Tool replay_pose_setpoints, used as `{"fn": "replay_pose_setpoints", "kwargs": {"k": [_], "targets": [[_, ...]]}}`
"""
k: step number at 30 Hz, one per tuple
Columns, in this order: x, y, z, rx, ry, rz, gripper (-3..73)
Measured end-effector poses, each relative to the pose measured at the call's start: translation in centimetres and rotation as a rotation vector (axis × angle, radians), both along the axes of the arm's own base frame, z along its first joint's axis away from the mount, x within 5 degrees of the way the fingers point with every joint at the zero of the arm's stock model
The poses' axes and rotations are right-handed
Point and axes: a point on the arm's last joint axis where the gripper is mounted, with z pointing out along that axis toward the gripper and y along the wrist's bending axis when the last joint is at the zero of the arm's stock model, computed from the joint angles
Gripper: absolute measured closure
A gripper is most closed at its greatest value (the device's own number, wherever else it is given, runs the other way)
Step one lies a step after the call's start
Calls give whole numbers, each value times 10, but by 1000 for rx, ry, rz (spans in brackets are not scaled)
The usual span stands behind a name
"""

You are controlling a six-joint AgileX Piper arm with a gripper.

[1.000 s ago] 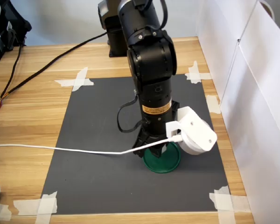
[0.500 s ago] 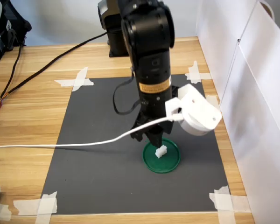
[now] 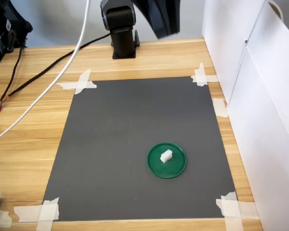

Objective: Grasp a white terminal and put it in the green lid.

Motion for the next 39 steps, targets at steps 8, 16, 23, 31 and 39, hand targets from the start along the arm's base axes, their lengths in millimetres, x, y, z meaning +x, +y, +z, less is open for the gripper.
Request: {"fn": "replay_pose_setpoints", "kwargs": {"k": [8, 16, 23, 31, 39], "targets": [[-81, -28, 41, 162, -203, -110, 712], [-158, -61, -11, 455, -319, -342, 715], [-206, -81, -73, 631, -295, -507, 716], [-235, -95, -148, 599, -269, -687, 716], [-262, -109, -163, 518, -428, -711, 716]]}}
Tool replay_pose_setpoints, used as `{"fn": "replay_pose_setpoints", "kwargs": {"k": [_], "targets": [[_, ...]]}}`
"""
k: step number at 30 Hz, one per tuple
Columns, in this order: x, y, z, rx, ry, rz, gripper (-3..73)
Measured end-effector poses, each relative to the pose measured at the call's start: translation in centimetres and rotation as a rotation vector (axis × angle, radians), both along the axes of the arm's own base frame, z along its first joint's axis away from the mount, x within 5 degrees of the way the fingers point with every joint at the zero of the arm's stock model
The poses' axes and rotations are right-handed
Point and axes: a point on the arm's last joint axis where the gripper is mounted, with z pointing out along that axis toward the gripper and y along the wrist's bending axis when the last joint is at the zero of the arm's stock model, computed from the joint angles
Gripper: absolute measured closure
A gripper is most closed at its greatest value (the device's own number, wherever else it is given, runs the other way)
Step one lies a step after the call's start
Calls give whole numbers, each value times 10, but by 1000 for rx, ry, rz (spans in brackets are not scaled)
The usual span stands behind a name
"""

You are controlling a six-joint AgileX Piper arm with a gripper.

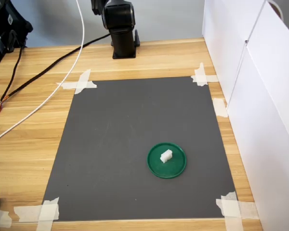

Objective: Grasp a white terminal and put it in the green lid.

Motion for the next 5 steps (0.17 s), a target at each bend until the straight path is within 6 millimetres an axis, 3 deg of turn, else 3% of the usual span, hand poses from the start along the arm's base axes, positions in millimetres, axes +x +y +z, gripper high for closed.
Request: {"fn": "replay_pose_setpoints", "kwargs": {"k": [5], "targets": [[9, 2, -8, -11, -39, 18, 716]]}}
